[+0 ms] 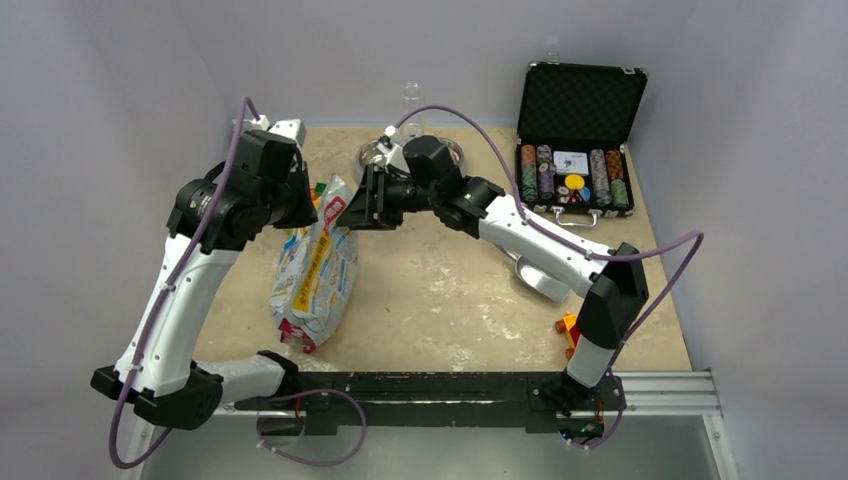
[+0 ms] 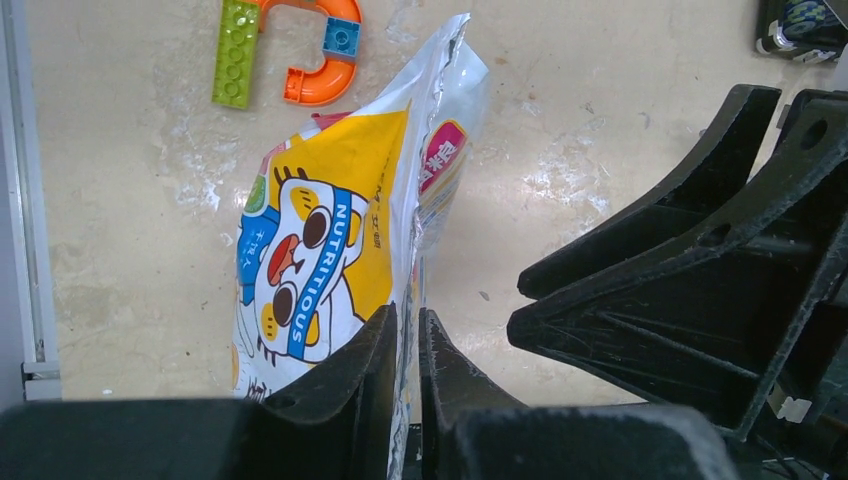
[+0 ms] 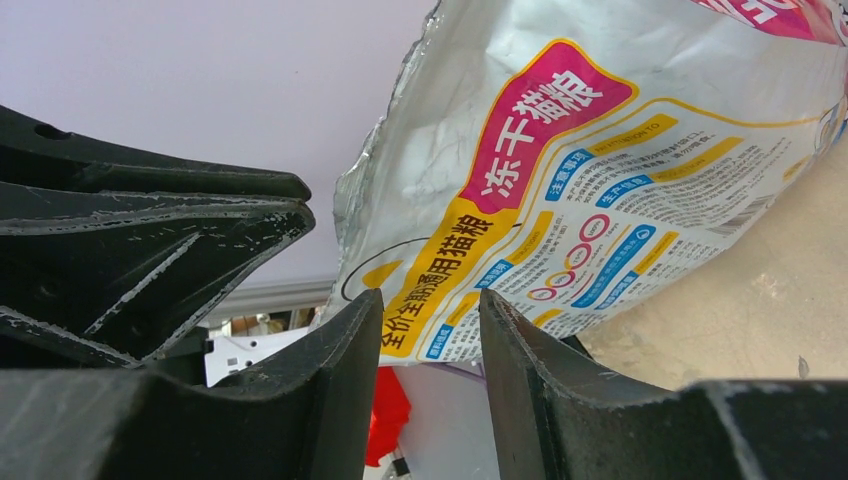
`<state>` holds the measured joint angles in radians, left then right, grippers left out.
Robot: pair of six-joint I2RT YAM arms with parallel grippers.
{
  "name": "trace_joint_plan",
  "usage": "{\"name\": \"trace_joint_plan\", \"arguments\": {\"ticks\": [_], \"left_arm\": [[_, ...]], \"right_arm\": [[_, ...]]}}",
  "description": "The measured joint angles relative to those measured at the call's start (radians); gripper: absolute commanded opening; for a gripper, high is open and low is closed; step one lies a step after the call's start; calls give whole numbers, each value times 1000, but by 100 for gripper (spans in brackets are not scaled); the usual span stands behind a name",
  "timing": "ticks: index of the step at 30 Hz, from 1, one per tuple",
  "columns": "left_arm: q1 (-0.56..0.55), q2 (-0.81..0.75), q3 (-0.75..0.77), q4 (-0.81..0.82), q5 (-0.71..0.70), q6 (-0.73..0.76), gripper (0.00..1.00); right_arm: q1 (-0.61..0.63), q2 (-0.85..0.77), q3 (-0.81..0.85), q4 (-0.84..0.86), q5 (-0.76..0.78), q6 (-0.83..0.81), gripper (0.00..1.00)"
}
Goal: Serve the pet food
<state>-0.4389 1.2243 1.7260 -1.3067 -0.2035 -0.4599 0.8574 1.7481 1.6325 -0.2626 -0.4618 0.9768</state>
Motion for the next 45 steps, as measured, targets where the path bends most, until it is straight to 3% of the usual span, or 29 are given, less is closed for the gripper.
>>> {"name": "trace_joint_plan", "arguments": {"ticks": [14,26,28,33,39,45], "left_arm": [[0,-48,-66,6,11,0,17],[0,-44,-114,24,16,1,7],[0,-46,-122,31,18,1,0],[0,-53,-153,64,47,7,0],[4,-130,-257,163,127,7,0],[29,-183,-283,182,151,-55,0]], "right_arm": [[0,0,19,-14,0,-5,42],[9,0,40,-22,4,-10,39],[12,3,47,-23,4,-11,38],[18,38,85,-30,7,-13,39],[21,47,86,-65,23,-19,46],[-8,22,19,-95,13,-87,60]]}}
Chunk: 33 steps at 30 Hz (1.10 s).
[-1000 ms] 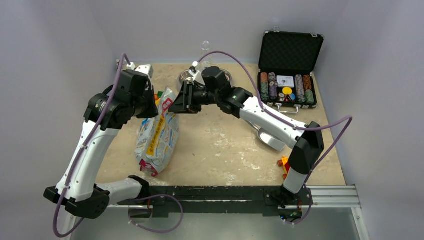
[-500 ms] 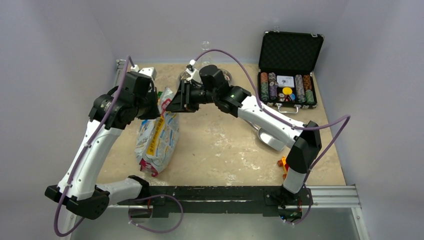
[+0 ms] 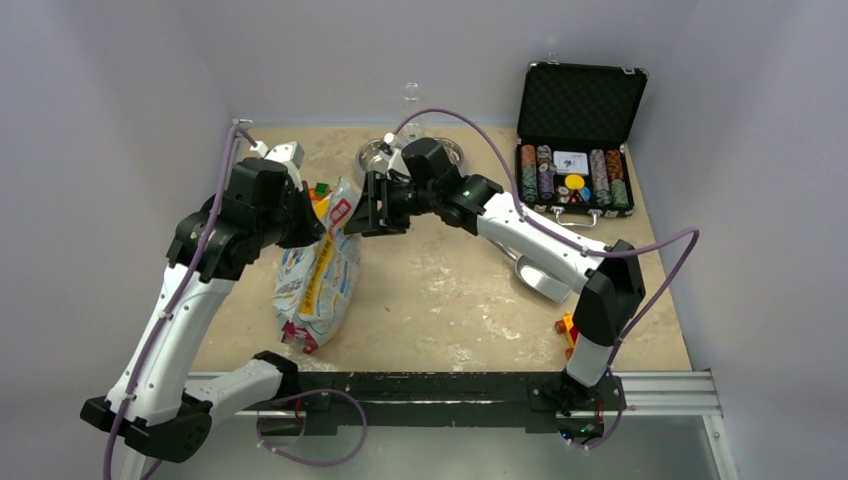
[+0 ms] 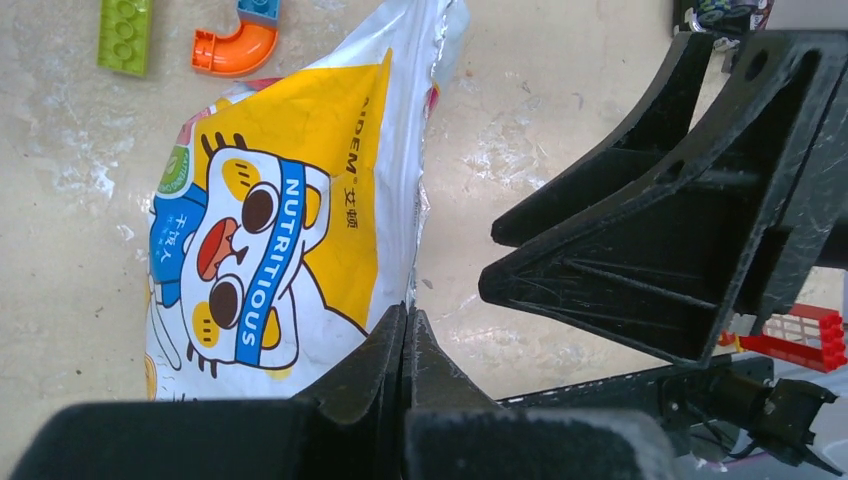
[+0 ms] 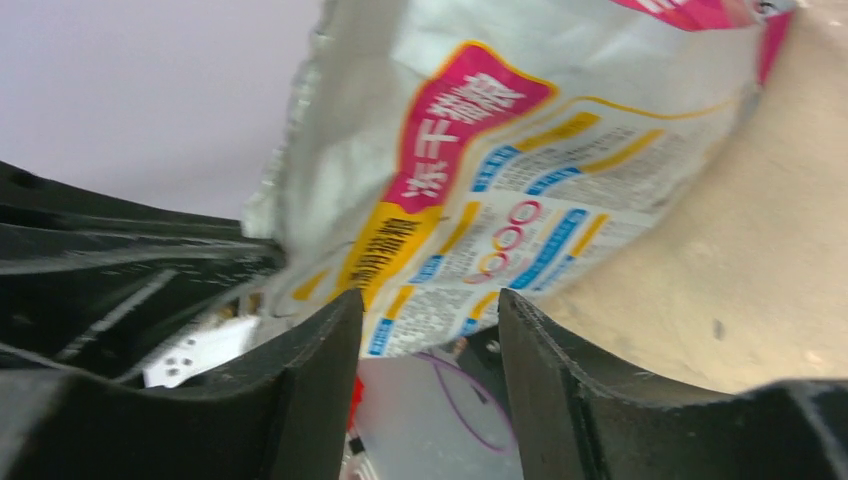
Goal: Serve the pet food
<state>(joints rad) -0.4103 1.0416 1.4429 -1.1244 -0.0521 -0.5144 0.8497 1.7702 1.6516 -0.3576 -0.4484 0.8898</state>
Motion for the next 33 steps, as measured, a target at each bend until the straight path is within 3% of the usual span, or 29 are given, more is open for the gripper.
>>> {"name": "trace_joint_plan", "arguments": {"ticks": [6,10,15,23,31,33], "left_arm": [[2,105,100,-84,32,-95,0],[2,151,155,-142,35,-146,0],[4,179,212,-214,-27,-204,0],[4,233,296,-304,-60,-256,0],[4,269,546,-353,-66,-178,43],[4,234,553,-368,-94,-158,46]], "right_arm": [[-13,-39,-80,-38,-40,-183,78],[106,-172,-276,62,31,-301,85],[374,-279,-392,212,242,-413,85],[515,-200,-286,292,644,-394,85],[647,-127,-247,355,835,-400,85],[681,-111,-233,360,877,-417,84]]}}
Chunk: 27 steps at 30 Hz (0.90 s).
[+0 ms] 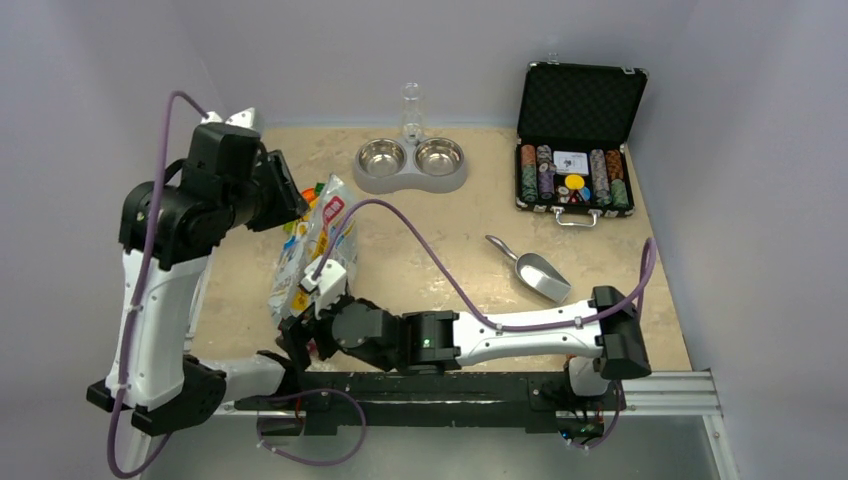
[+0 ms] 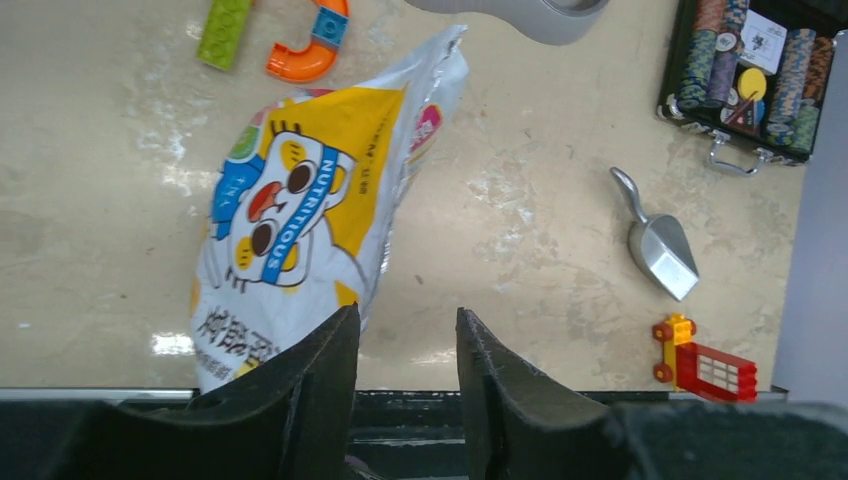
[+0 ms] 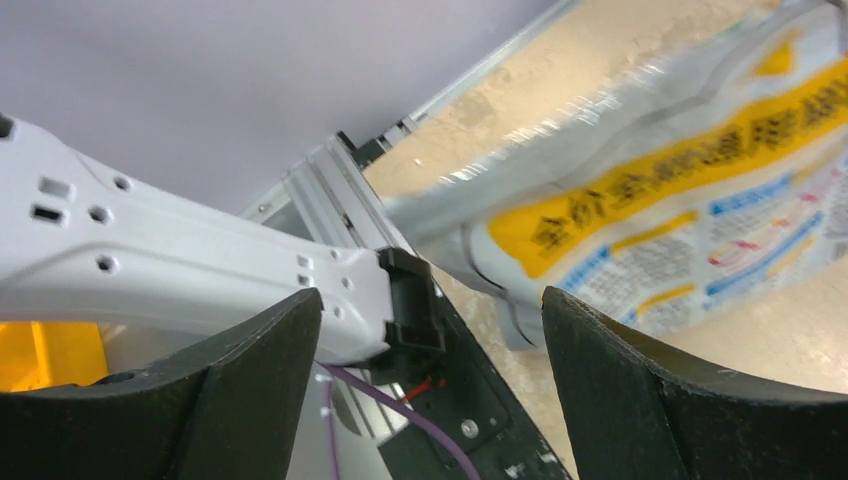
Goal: Serve the pet food
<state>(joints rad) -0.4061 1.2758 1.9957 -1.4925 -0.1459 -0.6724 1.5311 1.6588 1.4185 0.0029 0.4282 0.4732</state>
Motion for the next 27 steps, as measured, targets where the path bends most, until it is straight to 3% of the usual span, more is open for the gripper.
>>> {"name": "trace_joint_plan", "arguments": {"ticks": [6,8,11,14,15,16,17,22,27], "left_arm": [[0,-130,12,-56,-106,72,45],[0,-169,11,-65,-124,97,45],[0,-226,11,-73,-138,121,47],[0,-271,8,-76,-150,127,49],[0,-285,5,-77,-154,126,49],[0,-299,3,-79,-158,126,49],[0,-311,2,-82,-159,125,49],[0,-330,2,-87,-149,124,49],[0,-292,-24,-60,-88,64,54]], "right_arm": [[45,180,240,-101,166,-2,72],[40,255,330,-162,229,2,62],[37,314,379,-228,292,-3,52],[35,352,412,-286,330,-13,50],[40,365,436,-315,350,-14,45],[41,372,451,-335,361,-14,29],[42,379,470,-362,367,-11,2],[16,355,447,-417,359,-17,0],[-44,37,22,-285,150,-92,0]]}}
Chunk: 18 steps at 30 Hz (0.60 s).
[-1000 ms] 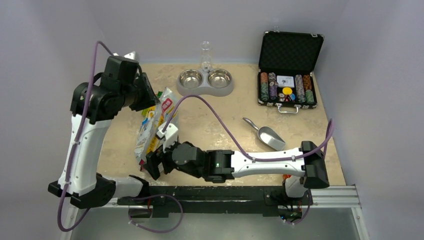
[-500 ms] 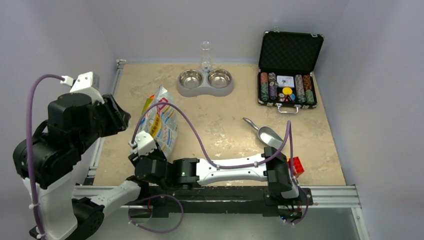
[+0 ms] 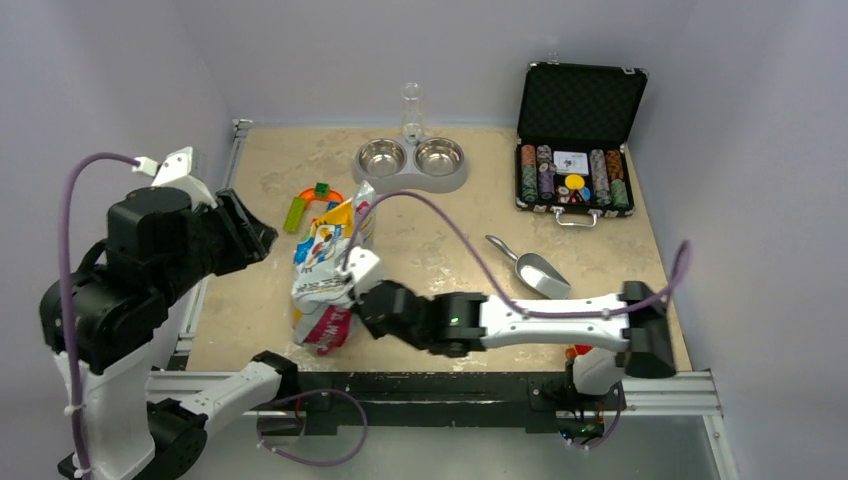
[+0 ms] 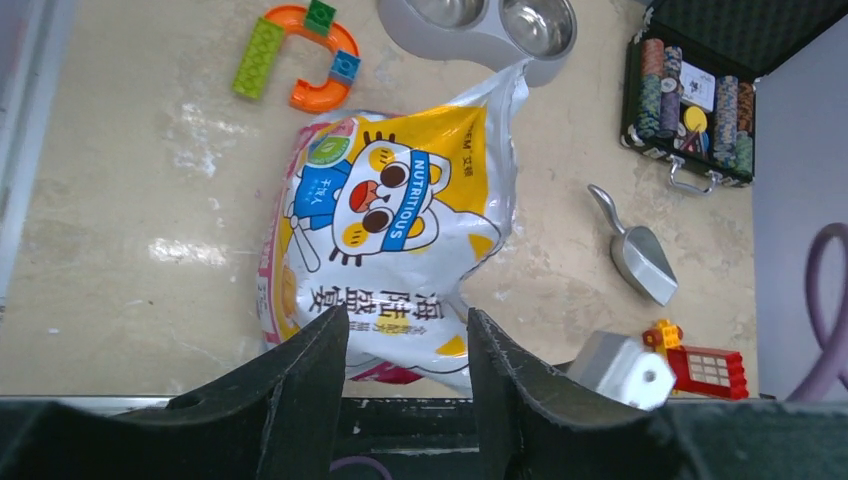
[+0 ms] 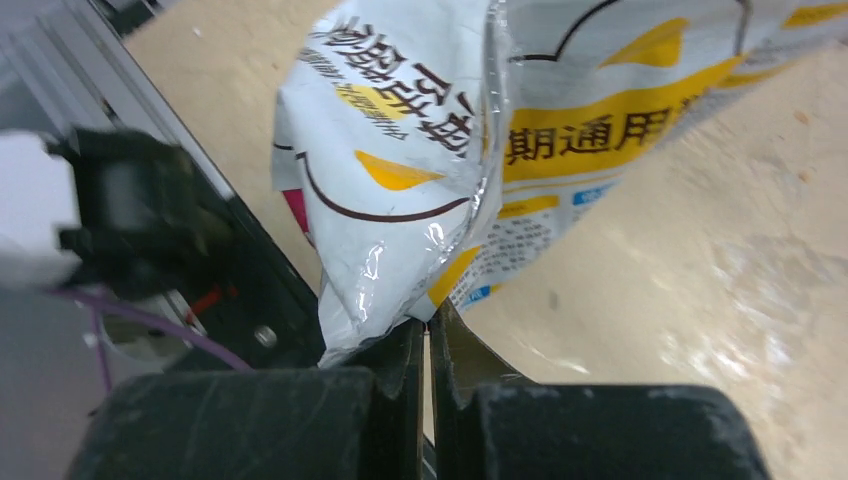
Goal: Serve the pet food
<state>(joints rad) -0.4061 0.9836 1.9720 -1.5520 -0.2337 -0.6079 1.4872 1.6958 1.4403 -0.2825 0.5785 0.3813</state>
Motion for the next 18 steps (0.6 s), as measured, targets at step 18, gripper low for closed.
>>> {"name": "trace_joint_plan", "arguments": {"ticks": [18], "left_arm": [[0,137,-453,472,254,-405,49]], "right_arm": [[-376,-369,-364,106,-710,-236,0]]}}
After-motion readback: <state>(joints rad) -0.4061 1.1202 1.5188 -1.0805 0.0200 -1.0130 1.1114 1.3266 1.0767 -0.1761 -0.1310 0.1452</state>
